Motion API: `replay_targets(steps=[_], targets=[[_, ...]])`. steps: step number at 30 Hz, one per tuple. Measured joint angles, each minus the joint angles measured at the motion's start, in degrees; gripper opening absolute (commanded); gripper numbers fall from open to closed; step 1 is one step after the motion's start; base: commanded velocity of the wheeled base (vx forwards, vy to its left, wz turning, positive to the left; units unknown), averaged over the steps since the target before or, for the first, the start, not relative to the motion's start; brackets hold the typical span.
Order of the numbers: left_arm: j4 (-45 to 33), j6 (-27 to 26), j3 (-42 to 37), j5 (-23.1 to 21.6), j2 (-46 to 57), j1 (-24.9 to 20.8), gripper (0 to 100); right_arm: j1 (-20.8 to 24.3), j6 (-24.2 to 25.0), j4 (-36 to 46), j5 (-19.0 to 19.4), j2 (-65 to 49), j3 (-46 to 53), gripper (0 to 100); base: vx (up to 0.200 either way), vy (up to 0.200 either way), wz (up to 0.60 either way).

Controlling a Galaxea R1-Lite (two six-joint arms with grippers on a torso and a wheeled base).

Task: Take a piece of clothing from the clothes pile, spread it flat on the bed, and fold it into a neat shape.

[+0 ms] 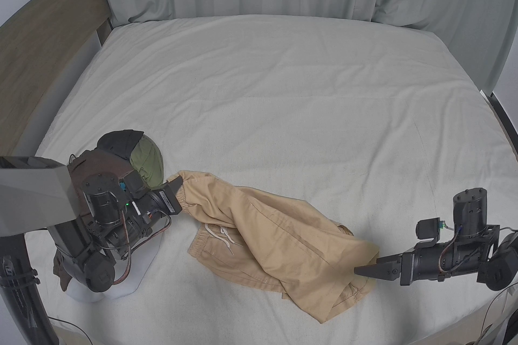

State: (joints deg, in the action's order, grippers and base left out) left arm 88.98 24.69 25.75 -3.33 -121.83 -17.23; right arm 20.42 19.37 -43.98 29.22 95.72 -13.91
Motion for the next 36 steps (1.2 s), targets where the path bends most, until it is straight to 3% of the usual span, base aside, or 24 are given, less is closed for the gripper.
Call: replay_targets(steps=[10, 36], targets=[[-0.02, 0.00, -0.01, 0.00, -0.02, 0.06, 0, 1.29, 3.51, -9.44, -1.77, 8.96, 2.36, 100, 0.000, 0.000, 0.00], [-0.02, 0.00, 0.10, -0.01, 0.15, 0.37, 0, 2.04, 6.81, -38.18, -3.79, 30.27, 7.27, 100, 0.000, 0.000, 0.00]])
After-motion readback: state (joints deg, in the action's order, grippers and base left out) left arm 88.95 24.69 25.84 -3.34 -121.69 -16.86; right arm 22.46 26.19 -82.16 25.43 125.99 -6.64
